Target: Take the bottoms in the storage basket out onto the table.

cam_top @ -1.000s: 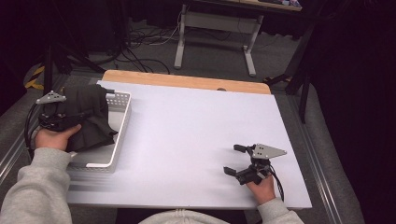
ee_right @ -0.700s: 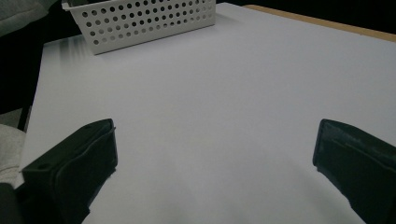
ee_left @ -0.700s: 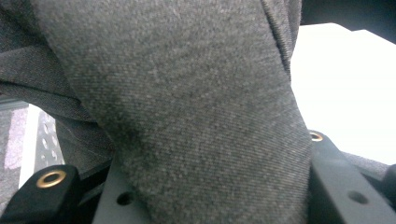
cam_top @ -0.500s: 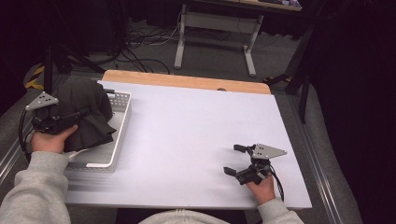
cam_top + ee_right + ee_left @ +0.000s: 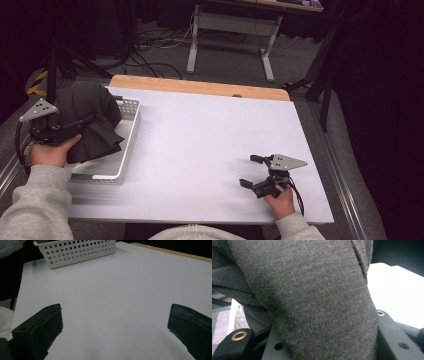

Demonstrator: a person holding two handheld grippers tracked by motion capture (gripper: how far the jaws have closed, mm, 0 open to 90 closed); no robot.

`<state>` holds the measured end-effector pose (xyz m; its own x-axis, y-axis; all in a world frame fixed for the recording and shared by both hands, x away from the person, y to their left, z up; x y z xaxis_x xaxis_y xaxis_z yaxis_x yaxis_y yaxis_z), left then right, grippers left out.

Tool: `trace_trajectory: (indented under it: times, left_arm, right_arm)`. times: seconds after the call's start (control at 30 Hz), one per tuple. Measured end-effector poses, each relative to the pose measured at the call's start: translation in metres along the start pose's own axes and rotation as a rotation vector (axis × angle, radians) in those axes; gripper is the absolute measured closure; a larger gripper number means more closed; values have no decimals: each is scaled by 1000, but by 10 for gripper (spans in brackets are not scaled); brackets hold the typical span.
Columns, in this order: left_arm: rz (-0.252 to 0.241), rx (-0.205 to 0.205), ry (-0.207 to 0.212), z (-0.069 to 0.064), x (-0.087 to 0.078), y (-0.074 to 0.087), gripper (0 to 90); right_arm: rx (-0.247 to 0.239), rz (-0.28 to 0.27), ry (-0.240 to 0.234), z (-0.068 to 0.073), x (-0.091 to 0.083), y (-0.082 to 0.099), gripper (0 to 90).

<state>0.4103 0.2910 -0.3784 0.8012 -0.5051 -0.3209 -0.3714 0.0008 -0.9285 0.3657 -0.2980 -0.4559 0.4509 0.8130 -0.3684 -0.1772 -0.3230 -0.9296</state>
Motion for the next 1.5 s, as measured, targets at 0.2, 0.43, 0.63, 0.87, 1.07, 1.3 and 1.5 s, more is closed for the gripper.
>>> trace_trajectory:
  times: [0.2, 0.43, 0.63, 0.87, 1.07, 1.3, 1.5]
  left_arm:
    - [-40, 13, 10, -8, -7, -7, 597]
    - [-80, 33, 27, -18, -15, -16, 597]
    - [-103, 52, 45, -29, -20, -22, 597]
    - [-125, 77, 71, -41, -22, -29, 596]
    - [-148, 85, 104, -53, -24, -35, 595]
    - [-155, 98, 137, -68, -23, -40, 594]
    - [-161, 118, 174, -83, -20, -43, 593]
  right_arm:
    - [-1, 0, -1, 0, 0, 0, 8]
    - [-1, 0, -1, 0, 0, 0, 8]
    - [-1, 1, -1, 0, 0, 0, 8]
    - [-2, 0, -2, 0, 0, 0, 8]
    - [-2, 0, -3, 0, 0, 0, 8]
    - [-2, 0, -3, 0, 0, 0, 8]
    - [-3, 0, -4, 0, 0, 0, 8]
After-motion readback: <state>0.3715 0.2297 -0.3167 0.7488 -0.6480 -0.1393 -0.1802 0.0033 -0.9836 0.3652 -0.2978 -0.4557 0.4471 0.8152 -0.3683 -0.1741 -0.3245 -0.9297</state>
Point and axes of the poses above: each handheld gripper's, and its own axes: x roughly forward along the jaws, y roughly out of its underside, z roughly to its left, the point moved 2 cm from there along x, roughly forward along the jaws, and after that the axes turned 3 degrees about -x, right-handed, at the moved point
